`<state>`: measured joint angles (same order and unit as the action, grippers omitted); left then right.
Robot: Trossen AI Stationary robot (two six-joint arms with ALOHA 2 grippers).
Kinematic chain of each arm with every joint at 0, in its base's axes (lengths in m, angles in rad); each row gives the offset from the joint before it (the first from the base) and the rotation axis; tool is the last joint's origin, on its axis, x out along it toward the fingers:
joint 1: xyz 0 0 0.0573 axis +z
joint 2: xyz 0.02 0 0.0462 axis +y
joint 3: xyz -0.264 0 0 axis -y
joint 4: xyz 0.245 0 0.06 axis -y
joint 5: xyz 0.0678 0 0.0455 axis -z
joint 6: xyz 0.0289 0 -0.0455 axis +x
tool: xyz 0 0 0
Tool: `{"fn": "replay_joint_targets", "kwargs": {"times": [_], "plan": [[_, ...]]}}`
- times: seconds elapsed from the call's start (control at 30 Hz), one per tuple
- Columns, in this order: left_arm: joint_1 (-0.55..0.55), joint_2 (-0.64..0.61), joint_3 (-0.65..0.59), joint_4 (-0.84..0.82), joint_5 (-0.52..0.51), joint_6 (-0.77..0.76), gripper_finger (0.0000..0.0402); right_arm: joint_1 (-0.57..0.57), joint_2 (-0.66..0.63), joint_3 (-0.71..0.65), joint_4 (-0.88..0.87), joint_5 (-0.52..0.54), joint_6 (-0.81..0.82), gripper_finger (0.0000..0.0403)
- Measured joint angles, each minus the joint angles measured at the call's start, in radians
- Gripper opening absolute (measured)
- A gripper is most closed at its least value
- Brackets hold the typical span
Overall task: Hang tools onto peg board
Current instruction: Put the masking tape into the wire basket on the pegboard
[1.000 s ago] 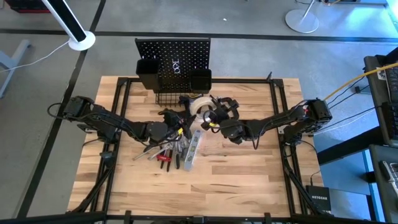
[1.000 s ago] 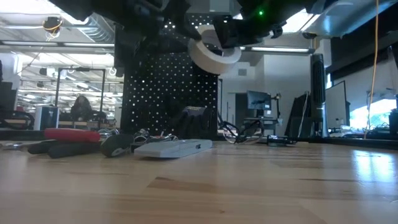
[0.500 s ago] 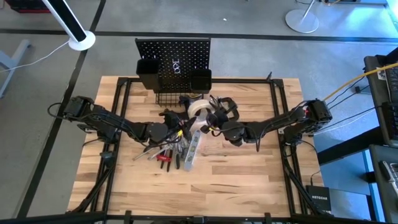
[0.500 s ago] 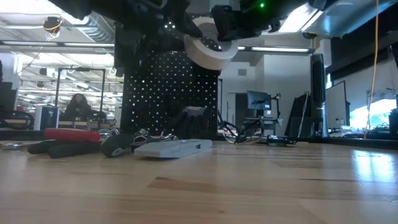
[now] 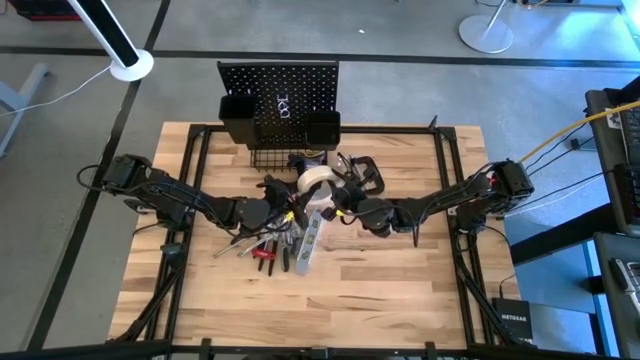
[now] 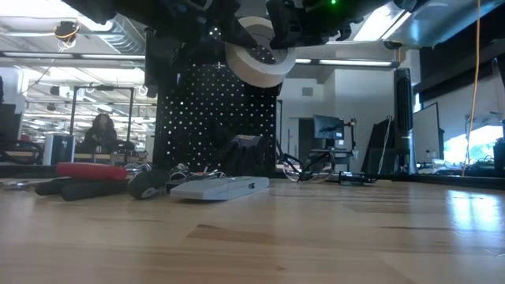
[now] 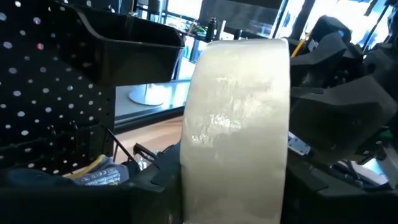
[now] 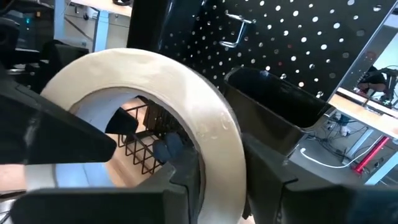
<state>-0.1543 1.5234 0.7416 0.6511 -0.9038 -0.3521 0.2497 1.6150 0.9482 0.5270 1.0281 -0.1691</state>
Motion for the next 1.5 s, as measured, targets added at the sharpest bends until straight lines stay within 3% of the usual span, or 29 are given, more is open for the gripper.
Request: {"fn": "replay_joint_targets", "kwargs": {"times": [0.23, 0.6, 0.8, 0.93, 1.13, 1.3, 1.5], "plan": [[-0.003, 0.001, -0.003, -0.018, -0.042, 0.070, 0.0151, 0.004, -0.003, 0.004, 0.011, -0.001, 0.016, 0.0142], [-0.068, -0.057, -0.003, -0.141, -0.047, 0.175, 0.0150, 0.062, -0.038, 0.003, -0.029, 0.026, -0.085, 0.0166], [-0.136, -0.203, -0.003, -0.478, -0.056, 0.126, 0.0149, 0.135, -0.105, 0.003, -0.172, 0.028, -0.102, 0.0167], [-0.143, -0.320, -0.003, -0.756, -0.043, 0.089, 0.0149, 0.162, -0.140, 0.002, -0.353, 0.019, -0.011, 0.0167], [-0.058, -0.401, -0.003, -0.905, 0.009, 0.220, 0.0149, 0.140, -0.143, 0.000, -0.569, -0.108, 0.152, 0.0168], [0.018, -0.392, -0.001, -0.903, 0.031, 0.458, 0.0149, 0.108, -0.141, -0.044, -0.587, -0.153, 0.223, 0.0168], [0.134, -0.336, -0.001, -0.901, -0.006, 0.594, 0.0149, 0.088, -0.140, -0.105, -0.574, -0.161, 0.296, 0.0168]]}}
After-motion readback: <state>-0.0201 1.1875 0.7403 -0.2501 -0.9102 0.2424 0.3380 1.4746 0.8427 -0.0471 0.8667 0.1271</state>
